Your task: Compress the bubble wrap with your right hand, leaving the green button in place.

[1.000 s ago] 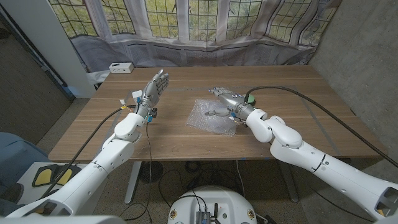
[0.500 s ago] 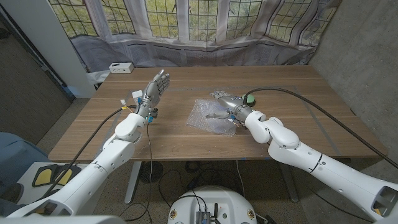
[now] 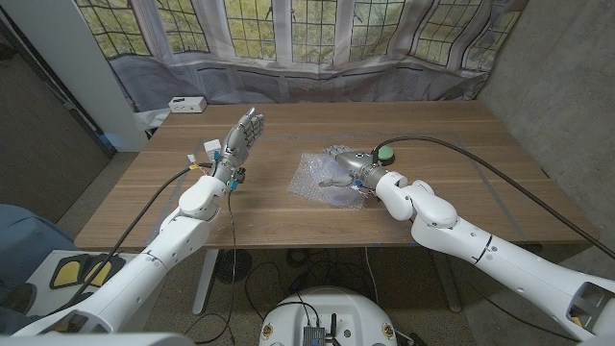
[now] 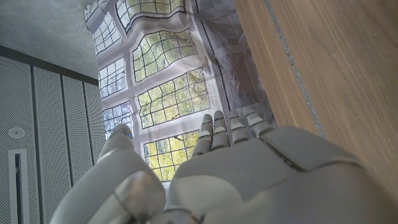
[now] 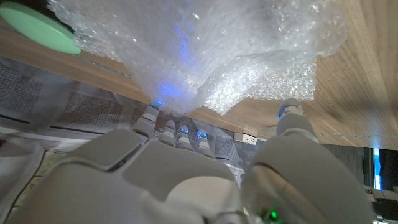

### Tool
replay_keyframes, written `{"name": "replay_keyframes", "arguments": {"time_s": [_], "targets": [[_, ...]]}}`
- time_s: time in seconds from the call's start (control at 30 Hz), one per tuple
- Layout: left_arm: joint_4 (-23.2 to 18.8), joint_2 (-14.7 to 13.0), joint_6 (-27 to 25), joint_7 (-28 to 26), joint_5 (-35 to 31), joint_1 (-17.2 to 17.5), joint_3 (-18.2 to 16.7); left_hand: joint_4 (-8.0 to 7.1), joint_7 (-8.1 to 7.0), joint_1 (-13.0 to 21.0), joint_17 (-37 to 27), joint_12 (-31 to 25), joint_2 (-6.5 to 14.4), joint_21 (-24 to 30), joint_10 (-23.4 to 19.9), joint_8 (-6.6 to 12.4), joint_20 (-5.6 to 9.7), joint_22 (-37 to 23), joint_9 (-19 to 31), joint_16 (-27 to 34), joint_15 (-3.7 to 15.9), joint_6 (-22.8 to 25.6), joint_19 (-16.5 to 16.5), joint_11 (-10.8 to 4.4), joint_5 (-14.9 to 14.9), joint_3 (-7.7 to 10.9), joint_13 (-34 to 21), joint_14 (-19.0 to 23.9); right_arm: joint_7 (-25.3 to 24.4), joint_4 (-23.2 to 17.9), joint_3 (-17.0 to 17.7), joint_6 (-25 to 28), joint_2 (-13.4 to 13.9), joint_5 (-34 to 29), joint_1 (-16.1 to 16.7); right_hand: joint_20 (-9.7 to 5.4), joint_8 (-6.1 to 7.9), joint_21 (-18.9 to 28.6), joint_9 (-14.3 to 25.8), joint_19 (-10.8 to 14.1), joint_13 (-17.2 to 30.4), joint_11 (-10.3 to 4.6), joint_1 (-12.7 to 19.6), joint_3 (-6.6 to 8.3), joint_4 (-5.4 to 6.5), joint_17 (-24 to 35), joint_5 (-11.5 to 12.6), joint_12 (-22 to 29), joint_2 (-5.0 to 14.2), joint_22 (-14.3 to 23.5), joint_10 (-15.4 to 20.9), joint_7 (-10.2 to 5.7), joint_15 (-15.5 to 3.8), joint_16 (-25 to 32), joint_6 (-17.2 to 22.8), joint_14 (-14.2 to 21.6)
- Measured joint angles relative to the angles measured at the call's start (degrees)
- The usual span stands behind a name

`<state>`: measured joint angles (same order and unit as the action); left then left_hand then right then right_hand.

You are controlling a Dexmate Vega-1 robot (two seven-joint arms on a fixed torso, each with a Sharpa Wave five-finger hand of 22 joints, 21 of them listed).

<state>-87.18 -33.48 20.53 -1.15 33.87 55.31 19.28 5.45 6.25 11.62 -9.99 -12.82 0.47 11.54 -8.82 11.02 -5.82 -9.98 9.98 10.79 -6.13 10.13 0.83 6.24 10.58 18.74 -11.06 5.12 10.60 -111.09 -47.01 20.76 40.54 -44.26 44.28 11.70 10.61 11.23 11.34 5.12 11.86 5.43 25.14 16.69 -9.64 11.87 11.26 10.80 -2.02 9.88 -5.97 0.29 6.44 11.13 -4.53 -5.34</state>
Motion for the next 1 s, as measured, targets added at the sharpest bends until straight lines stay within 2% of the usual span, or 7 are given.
{"name": "replay_keyframes", "arguments": {"time_s": [0.13,1.0], "targets": [[-0.33,-0.08,-0.19,-0.25,-0.09,0.2,0.0,0.0,0.0,0.0,0.0,0.0,0.0,0.0,0.0,0.0,0.0,0.0,0.0,0.0,0.0,0.0,0.0,0.0,0.0,0.0,0.0,0.0,0.57,0.66,-0.46,0.08,-0.27,-0.01,-0.53,0.0,0.0,0.0,0.0,0.0,0.0,-0.19,0.01,0.37,0.03,0.0,0.0,0.0,-0.01,0.0,-0.22,0.0,-0.03,0.0,0.0,-0.03],[-1.05,-0.46,-1.08,-0.74,-0.23,0.79,-0.14,0.26,0.0,0.0,0.0,0.33,-0.01,-0.34,0.0,0.0,-0.32,0.0,0.0,0.0,0.0,0.0,-0.31,0.0,0.0,0.26,0.01,0.0,5.77,5.55,-4.08,2.28,-1.88,-0.02,-4.39,0.08,0.43,0.01,-0.01,0.52,-0.01,0.0,1.65,0.53,-0.12,-0.01,0.44,0.45,-0.15,0.13,-0.4,0.0,-0.32,0.39,0.01,-0.31]]}}
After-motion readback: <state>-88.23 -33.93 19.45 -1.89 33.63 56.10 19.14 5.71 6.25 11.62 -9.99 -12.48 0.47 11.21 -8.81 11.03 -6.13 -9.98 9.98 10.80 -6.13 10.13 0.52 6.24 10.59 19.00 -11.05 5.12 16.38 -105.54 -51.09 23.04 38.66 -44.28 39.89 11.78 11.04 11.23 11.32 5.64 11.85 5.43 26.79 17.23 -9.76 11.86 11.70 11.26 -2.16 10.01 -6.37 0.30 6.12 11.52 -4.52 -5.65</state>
